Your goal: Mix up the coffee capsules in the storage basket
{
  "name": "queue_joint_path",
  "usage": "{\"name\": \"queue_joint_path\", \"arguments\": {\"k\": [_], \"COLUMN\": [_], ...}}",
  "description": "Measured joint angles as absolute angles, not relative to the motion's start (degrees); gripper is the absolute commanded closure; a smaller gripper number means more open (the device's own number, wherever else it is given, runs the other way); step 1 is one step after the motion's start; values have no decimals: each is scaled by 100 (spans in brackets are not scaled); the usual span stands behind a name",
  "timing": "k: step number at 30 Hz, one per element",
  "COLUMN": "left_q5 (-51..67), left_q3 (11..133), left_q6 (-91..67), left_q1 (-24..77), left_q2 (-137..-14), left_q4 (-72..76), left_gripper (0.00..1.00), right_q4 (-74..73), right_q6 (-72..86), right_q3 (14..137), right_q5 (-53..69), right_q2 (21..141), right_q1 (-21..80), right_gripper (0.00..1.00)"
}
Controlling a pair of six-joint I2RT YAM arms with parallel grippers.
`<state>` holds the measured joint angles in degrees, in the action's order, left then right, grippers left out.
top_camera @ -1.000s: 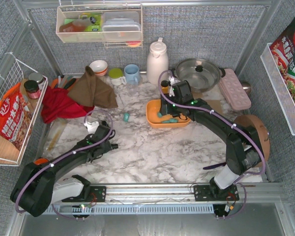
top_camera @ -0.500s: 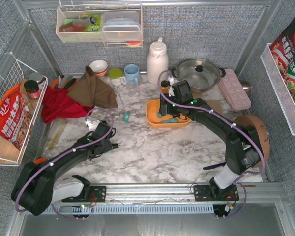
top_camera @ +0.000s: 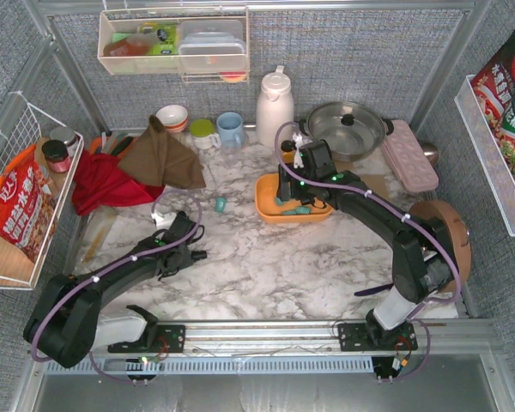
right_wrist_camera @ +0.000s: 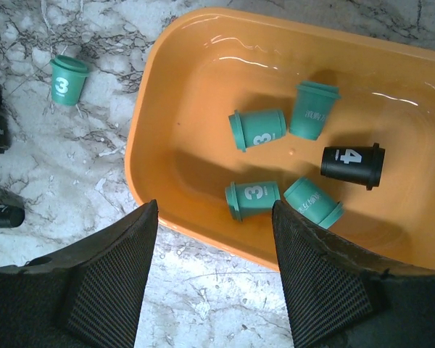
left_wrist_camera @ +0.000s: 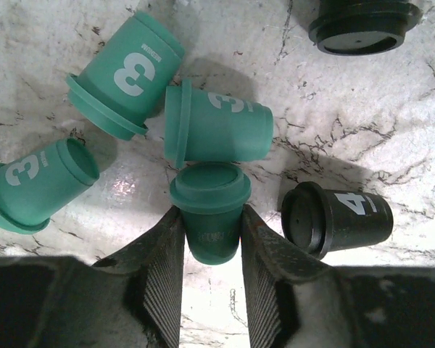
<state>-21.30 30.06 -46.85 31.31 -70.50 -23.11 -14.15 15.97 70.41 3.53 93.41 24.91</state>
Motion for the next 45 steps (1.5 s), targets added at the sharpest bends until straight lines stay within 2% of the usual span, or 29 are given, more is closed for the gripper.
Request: {"name": "queue_joint_path", "arguments": {"k": [7,13,18,23,29,33,40,45], "left_q5": [-2132,-1909,-1332,-578,486,1079,1730,1855], "left_q3": [3122,3330,3284,2921,2357,2532,3026,3159], "left_q6": [-4637,-4174,-3494,-2495,-1168,-515,-49,71], "left_q1": [3124,3131,3245,3642,4001,4128,4335,4445], "left_q2": [-6936,-6206,-5581,-5393,-6154,-6995,-7959,-8200], "left_q4": [-2279,-1966,-1024,585,3148,4449,5754,5937], "left_gripper": [65,66,66,68,67,67,66,66], "right_q4": [-1529,-1651,-1730,-1809,-1815,-1813,-1778,-1774], "right_q6": [1599,1667,1789,1898,2084,2174,2193,2150], "right_q3": [7113,7170,7179,7146,6893,6814,6812,6849], "right_q5": [434,609,886,1162,1566,1754,1883,1874], "right_q2": [9371,9131,8792,8353,7819,7666,7754,7839], "right_q1": [2491,2491,2517,2541,2655,2864,3144,3181], "right_gripper": [32,32,31,32,34,35,36,43]}}
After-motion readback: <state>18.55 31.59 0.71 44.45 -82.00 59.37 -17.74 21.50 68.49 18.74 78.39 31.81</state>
